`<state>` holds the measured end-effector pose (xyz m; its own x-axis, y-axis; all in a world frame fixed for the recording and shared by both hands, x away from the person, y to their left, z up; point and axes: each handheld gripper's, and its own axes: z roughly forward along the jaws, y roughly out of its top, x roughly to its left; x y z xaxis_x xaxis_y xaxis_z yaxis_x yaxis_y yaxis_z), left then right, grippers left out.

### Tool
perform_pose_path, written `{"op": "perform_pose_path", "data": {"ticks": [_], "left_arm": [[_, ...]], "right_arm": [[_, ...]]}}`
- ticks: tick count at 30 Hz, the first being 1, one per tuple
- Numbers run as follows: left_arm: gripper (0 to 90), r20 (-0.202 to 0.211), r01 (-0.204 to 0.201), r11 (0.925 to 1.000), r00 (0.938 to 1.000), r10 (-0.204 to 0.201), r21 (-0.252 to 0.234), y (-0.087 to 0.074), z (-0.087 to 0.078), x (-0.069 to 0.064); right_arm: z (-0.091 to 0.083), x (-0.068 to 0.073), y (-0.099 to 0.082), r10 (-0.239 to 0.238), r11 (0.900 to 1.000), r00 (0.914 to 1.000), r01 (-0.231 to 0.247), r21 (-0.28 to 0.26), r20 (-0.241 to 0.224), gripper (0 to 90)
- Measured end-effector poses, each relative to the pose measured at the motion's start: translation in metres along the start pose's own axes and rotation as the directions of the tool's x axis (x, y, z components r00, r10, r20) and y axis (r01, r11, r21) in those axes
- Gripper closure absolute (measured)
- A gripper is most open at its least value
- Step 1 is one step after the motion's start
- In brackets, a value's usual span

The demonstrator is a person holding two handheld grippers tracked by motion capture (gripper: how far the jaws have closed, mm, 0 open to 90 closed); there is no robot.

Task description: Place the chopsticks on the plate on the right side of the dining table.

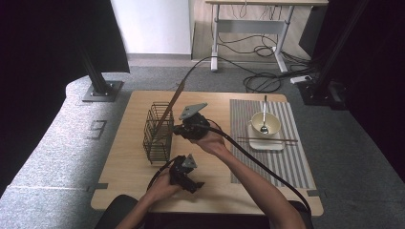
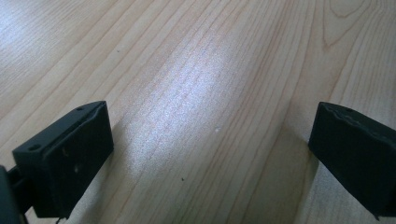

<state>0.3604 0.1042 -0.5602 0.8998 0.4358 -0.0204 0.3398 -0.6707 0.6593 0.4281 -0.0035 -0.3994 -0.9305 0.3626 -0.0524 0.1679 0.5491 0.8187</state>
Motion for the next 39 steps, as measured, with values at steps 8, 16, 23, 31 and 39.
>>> {"op": "perform_pose_path", "data": {"ticks": [8,16,23,31,39], "left_arm": [[0.0,0.001,0.004,1.0,1.0,-0.004,-0.003,0.0,0.0,0.0],[0.0,0.0,0.004,1.0,1.0,-0.004,-0.004,0.0,0.0,0.0],[0.0,0.0,0.001,1.0,1.0,-0.001,-0.002,0.0,0.0,0.0],[0.0,-0.004,0.005,1.0,1.0,-0.005,-0.003,0.0,0.0,0.0],[0.0,-0.004,0.004,1.0,1.0,-0.004,-0.003,0.0,0.0,0.0]], "right_arm": [[-0.014,-0.003,0.003,0.034,0.9994,0.9978,-0.034,-0.003,-0.056,82.4],[-0.033,-0.002,0.009,0.041,0.999,0.9963,-0.042,-0.016,-0.076,82.5],[-0.052,-0.002,0.012,0.044,0.9986,0.9965,-0.046,-0.025,-0.072,82.5],[-0.076,-0.006,0.011,0.06,0.9973,0.9963,-0.062,-0.039,-0.062,82.5],[-0.1,-0.008,0.011,0.07,0.9957,0.9962,-0.073,-0.057,-0.052,82.5]]}}
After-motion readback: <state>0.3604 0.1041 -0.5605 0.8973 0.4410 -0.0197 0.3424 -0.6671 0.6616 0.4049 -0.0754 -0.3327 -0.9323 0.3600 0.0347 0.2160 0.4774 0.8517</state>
